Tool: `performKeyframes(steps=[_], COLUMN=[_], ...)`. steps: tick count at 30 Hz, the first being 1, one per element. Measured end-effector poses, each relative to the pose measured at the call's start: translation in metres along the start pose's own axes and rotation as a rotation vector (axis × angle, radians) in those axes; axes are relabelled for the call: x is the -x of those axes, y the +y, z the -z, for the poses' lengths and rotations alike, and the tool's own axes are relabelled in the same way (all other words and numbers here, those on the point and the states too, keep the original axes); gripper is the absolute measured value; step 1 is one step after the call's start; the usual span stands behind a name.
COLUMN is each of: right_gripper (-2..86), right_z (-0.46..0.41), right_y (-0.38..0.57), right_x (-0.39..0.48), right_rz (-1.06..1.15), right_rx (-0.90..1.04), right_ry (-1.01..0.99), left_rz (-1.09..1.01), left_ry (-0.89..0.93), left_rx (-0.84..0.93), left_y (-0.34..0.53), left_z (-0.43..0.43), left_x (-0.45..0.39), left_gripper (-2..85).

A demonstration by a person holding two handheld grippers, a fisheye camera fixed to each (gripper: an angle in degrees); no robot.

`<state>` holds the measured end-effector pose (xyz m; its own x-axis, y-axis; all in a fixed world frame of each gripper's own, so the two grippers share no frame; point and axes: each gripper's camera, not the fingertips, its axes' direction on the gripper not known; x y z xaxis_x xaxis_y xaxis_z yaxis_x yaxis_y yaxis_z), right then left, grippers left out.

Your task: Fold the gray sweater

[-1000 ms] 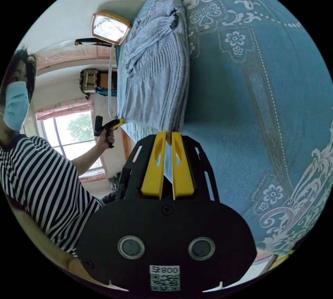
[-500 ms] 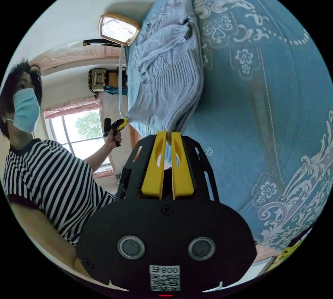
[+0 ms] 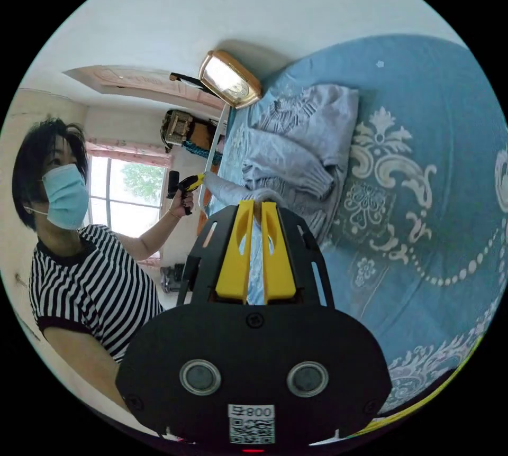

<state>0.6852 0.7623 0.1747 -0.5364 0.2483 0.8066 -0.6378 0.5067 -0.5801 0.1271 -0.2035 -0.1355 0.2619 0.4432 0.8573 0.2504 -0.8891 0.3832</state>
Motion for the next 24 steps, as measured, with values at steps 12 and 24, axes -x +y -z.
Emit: performKeyframes(steps=[12,24], right_gripper=[2.4,2.2], right_z=[0.037,0.059], right_y=[-0.164,-0.288], right_x=[-0.019,-0.037], right_rz=[0.033,0.0], right_rx=[0.011,0.02], right_ry=[0.083,0.139], left_rz=[-0.125,-0.057], left_ry=[-0.095,-0.097], left_rx=[0.012,-0.014], left_y=[-0.173,-0.308], left_z=[0.018,0.025], left_x=[-0.064,-0.103], left_gripper=[4.0,4.1])
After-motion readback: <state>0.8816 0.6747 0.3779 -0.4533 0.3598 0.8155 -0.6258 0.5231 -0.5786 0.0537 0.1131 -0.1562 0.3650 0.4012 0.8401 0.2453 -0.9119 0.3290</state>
